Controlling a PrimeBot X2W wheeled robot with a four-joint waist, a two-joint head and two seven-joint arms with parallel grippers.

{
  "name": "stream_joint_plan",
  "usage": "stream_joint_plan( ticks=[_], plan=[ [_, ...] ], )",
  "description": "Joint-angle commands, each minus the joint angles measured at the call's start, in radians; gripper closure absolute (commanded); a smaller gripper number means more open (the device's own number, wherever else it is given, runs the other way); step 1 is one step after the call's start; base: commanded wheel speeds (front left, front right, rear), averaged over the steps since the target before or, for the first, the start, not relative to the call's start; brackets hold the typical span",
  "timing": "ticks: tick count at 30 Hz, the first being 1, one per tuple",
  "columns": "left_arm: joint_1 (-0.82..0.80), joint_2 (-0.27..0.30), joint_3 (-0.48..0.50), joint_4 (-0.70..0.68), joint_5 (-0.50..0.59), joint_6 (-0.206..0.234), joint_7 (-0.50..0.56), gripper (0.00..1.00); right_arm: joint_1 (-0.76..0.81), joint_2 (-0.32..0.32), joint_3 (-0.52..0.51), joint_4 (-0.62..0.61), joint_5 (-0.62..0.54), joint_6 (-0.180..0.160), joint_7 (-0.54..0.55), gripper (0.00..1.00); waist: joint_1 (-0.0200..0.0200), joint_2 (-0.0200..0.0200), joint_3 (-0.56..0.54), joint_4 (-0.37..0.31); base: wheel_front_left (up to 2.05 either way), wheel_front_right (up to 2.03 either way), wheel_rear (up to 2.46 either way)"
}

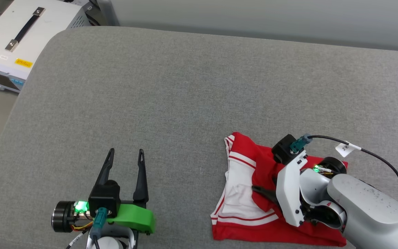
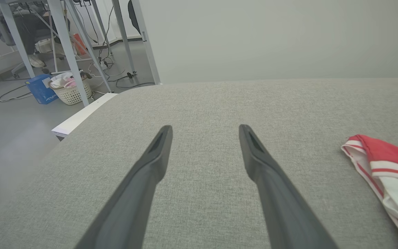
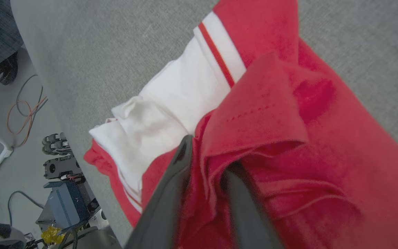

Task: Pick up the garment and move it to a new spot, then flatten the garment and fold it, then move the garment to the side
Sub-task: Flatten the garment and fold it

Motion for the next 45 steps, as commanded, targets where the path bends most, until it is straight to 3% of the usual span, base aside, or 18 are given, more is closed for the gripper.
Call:
stream_joint_plan(
  ticks=[1,2,10,15,20,26,30,37,45],
  plan=[
    [0.002,0.0,0.006,0.003,0.006,0.001,-0.006,0.0,-0.011,-0.007,0.004,-0.013,0.0,-0.001,-0.039,0.0,0.0,0.0,-0.027,-0.021,0.0,0.0,0.0],
    [0.014,0.003,0.012,0.004,0.007,-0.002,-0.006,0.0,-0.008,-0.034,-0.013,-0.057,0.003,-0.001,-0.123,0.0,0.0,0.0,-0.055,-0.039,0.0,0.0,0.0],
    [0.045,0.009,0.032,-0.011,0.005,-0.003,-0.006,0.0,0.035,-0.096,-0.201,-0.108,-0.092,-0.001,-0.383,0.0,0.0,0.0,-0.109,-0.102,0.0,0.0,0.0],
    [0.065,0.01,0.043,-0.019,0.004,-0.002,-0.006,0.0,0.105,-0.084,-0.36,-0.082,-0.245,-0.001,-0.541,0.0,0.0,0.0,-0.133,-0.14,0.0,0.0,0.0],
    [0.084,0.01,0.052,-0.027,0.003,-0.001,-0.006,0.0,0.221,-0.031,-0.549,-0.06,-0.414,-0.001,-0.667,0.0,0.0,0.0,-0.153,-0.164,0.0,0.0,0.0],
    [0.106,0.01,0.06,-0.037,0.001,-0.004,-0.006,0.0,0.384,0.079,-0.764,-0.118,-0.568,-0.001,-0.719,0.0,0.0,0.0,-0.173,-0.182,0.0,0.0,0.0],
    [0.122,0.009,0.064,-0.045,0.0,-0.007,-0.006,0.0,0.486,0.159,-0.853,-0.191,-0.633,-0.001,-0.727,0.0,0.0,0.0,-0.184,-0.19,0.0,0.0,0.0],
    [0.145,0.008,0.063,-0.059,-0.001,-0.015,-0.006,0.0,0.637,0.268,-0.936,-0.309,-0.703,-0.001,-0.728,0.0,0.0,0.0,-0.201,-0.189,0.0,0.0,0.0],
    [0.168,0.009,0.062,-0.063,0.003,-0.022,-0.006,0.0,0.721,0.306,-0.961,-0.323,-0.736,-0.001,-0.728,0.0,0.0,0.0,-0.207,-0.181,0.0,0.0,0.0]
  ],
)
